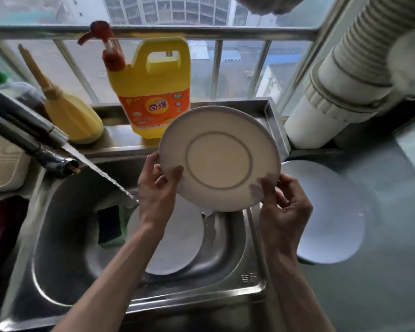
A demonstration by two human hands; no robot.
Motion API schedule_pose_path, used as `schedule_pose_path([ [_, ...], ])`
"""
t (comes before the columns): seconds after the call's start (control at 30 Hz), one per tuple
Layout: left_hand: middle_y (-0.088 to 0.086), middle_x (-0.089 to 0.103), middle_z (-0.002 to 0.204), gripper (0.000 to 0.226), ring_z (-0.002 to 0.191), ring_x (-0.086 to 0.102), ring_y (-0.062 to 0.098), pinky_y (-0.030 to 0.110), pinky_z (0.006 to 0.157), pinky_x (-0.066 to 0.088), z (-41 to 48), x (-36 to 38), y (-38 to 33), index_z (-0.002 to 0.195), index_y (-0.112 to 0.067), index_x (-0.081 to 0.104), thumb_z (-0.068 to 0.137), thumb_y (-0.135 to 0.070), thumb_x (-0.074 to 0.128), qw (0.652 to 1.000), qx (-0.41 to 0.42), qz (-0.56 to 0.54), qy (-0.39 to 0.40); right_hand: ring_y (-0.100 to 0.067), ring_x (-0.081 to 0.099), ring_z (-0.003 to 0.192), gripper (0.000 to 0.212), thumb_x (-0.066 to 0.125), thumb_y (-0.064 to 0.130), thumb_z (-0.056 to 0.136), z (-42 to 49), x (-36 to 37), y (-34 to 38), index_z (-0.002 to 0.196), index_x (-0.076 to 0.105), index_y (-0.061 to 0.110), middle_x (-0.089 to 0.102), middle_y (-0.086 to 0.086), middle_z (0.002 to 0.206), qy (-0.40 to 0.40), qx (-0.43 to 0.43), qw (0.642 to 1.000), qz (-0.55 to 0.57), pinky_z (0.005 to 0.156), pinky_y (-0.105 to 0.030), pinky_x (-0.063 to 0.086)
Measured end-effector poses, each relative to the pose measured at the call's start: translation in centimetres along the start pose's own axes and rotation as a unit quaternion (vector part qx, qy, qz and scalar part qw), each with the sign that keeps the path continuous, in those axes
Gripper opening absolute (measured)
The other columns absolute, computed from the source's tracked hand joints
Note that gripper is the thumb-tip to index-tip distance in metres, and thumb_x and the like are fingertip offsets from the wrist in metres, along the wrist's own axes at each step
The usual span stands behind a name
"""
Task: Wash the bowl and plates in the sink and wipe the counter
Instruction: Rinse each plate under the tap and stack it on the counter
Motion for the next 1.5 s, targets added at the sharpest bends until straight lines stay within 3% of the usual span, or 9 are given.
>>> schedule_pose_path([
  [0.17, 0.007, 0.071, 0.108, 0.037, 0.086, 0.075, 0.006, 0.045, 0.074, 0.064, -0.1, 3.2, -3.3, 0.124, -0.016, 0.057, 0.092, -0.015, 0.075, 0.996, 0.047, 0.067, 0.041, -0.018, 0.073, 0.079, 0.031, 0.072, 0.012, 0.097, 2.4, -3.3, -0.3, 0.124, 0.060, 0.021, 0.073, -0.005, 0.092, 0.003, 0.025, 1.000, -0.014, 0.069, -0.026, 0.060],
  [0.4, 0.003, 0.065, 0.129, 0.078, 0.115, 0.067, 0.016, 0.038, 0.094, 0.060, -2.0, 9.0, -1.5, 0.155, -0.031, 0.038, 0.090, -0.008, 0.076, 0.958, 0.029, 0.176, 0.225, 0.000, 0.067, 0.083, 0.028, 0.071, 0.018, 0.097, 5.2, -9.7, -2.0, 0.124, 0.071, 0.012, 0.072, 0.007, 0.100, -0.050, 0.012, 0.986, -0.156, 0.073, -0.018, 0.055],
  [0.53, -0.007, 0.068, 0.121, 0.097, 0.113, 0.067, 0.018, 0.043, 0.097, 0.055, -3.6, 12.8, 1.0, 0.163, -0.036, 0.013, 0.092, -0.018, 0.077, 0.939, -0.013, 0.230, 0.257, -0.033, 0.071, 0.101, 0.030, 0.071, 0.013, 0.095, 6.6, -13.4, -3.7, 0.124, 0.072, 0.006, 0.077, -0.014, 0.110, -0.050, 0.023, 0.965, -0.258, 0.088, -0.037, 0.052],
  [0.67, -0.004, 0.074, 0.107, 0.052, 0.099, 0.070, 0.022, 0.038, 0.090, 0.056, -4.4, 15.2, 0.6, 0.135, -0.024, 0.062, 0.087, -0.029, 0.081, 0.892, 0.083, 0.389, 0.213, -0.038, 0.069, 0.102, 0.033, 0.075, 0.013, 0.092, 7.5, -15.8, -4.5, 0.124, 0.072, 0.003, 0.074, -0.020, 0.110, -0.055, 0.018, 0.943, -0.328, 0.087, -0.037, 0.048],
  [0.83, -0.011, 0.056, 0.099, 0.056, 0.094, 0.065, 0.018, 0.038, 0.085, 0.055, -5.3, 16.5, 0.7, 0.130, -0.024, 0.062, 0.083, -0.047, 0.081, 0.873, 0.123, 0.419, 0.218, -0.042, 0.059, 0.108, 0.043, 0.080, 0.015, 0.089, 7.8, -16.8, -5.8, 0.129, 0.068, 0.003, 0.060, -0.022, 0.117, -0.064, 0.031, 0.921, -0.383, 0.093, -0.038, 0.044],
  [1.03, -0.014, 0.068, 0.091, 0.022, 0.080, 0.066, 0.003, 0.035, 0.073, 0.059, -5.3, 9.9, 2.9, 0.118, -0.035, 0.067, 0.098, -0.042, 0.064, 0.928, 0.098, 0.320, 0.163, -0.033, 0.049, 0.105, 0.048, 0.078, 0.005, 0.082, 5.9, -12.4, -2.6, 0.129, 0.066, 0.008, 0.055, -0.018, 0.118, -0.092, -0.113, 0.894, -0.424, 0.098, -0.037, 0.035],
  [1.17, -0.012, 0.070, 0.092, 0.015, 0.085, 0.068, 0.009, 0.032, 0.074, 0.057, -4.8, -0.9, 7.1, 0.107, -0.035, 0.068, 0.095, -0.024, 0.070, 0.907, 0.000, 0.409, 0.097, -0.017, 0.052, 0.103, 0.034, 0.075, 0.010, 0.091, 1.7, -2.8, 0.2, 0.123, 0.069, 0.015, 0.054, -0.006, 0.114, 0.028, -0.199, 0.921, -0.333, 0.089, -0.018, 0.041],
  [1.3, 0.003, 0.068, 0.102, 0.024, 0.097, 0.068, 0.029, 0.039, 0.079, 0.054, -3.7, -10.8, 9.7, 0.112, -0.025, 0.069, 0.089, -0.027, 0.076, 0.864, -0.125, 0.487, -0.012, -0.017, 0.065, 0.096, 0.030, 0.072, 0.014, 0.095, -3.5, 7.2, -1.4, 0.124, 0.067, 0.021, 0.064, 0.001, 0.113, 0.253, -0.171, 0.910, -0.280, 0.083, -0.032, 0.059],
  [1.5, 0.014, 0.065, 0.130, 0.068, 0.122, 0.060, 0.038, 0.040, 0.093, 0.050, -3.1, -15.0, 13.0, 0.144, -0.018, 0.045, 0.087, -0.038, 0.075, 0.772, -0.271, 0.569, 0.080, -0.035, 0.063, 0.120, 0.044, 0.072, 0.024, 0.090, -8.2, 12.2, -11.2, 0.132, 0.061, 0.015, 0.064, -0.012, 0.130, 0.407, 0.139, 0.754, -0.497, 0.098, -0.042, 0.054],
])
Point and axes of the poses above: each hand's wrist, its own z-axis towards the middle knuckle, its own x-axis out of the palm, y = z × x, the point moved 6 cm from there along z, towards the middle knuckle
